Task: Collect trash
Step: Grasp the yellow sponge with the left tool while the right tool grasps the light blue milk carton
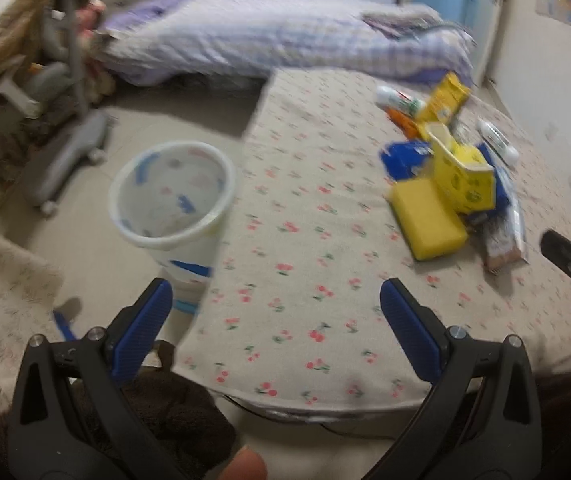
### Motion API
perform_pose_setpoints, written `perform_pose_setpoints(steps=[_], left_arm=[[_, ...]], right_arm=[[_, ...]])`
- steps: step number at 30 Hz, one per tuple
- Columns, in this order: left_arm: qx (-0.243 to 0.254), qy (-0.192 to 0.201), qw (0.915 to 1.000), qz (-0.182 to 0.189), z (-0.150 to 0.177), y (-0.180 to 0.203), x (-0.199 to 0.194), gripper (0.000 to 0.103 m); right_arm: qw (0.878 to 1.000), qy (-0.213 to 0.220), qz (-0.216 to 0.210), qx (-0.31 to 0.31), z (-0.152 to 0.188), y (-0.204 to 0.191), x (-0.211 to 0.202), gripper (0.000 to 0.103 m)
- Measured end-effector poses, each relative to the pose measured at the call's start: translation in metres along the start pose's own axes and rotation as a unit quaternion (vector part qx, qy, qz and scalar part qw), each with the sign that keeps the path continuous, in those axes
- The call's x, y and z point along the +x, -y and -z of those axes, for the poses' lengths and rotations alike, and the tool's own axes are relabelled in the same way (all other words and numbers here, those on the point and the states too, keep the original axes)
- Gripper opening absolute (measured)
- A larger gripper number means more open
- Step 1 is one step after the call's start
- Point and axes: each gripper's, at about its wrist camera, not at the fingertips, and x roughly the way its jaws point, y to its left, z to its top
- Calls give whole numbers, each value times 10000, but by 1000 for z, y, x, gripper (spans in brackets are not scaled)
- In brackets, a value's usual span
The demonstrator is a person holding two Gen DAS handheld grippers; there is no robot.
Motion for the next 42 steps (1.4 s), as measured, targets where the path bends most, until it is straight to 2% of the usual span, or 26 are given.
perform_pose_setpoints(steps=[3,6,12,15,18,23,28,30,32,35,42], left_arm=[[206,-361,9987,309,-14,5,10,103],[560,-616,9959,362,-28,17,21,103],[518,-1342,9864,801,-53,36,55,103],[618,-1419,9834,945,-58,57,71,103],[705,-1563,9788,1118,-59,76,86,101],[847,-1711,9742,1208,-63,105,107,97],[812,-1821,9707,1342,-64,117,120,92],[819,-1838,9697,1385,-64,120,122,88],[776,-1883,9674,1507,-64,123,123,74],[726,-1841,9665,1635,-64,121,118,61],[760,-1665,9702,1585,-61,90,96,56]], right_arm=[[9987,-503,-71,12,-12,14,13,103],[9963,-852,-64,27,-24,29,26,103],[9898,-1402,-36,232,-42,65,59,103],[9877,-1521,45,360,-43,81,72,103],[9822,-1784,-124,565,-35,99,83,103],[9799,-1850,-176,723,-29,118,87,103],[9781,-1857,-167,923,-26,136,87,103],[9765,-1887,-180,1023,-24,142,88,103],[9757,-1895,-199,1085,-23,144,89,103],[9755,-1870,-274,1123,-24,140,88,103],[9765,-1844,-575,955,-26,110,86,103]])
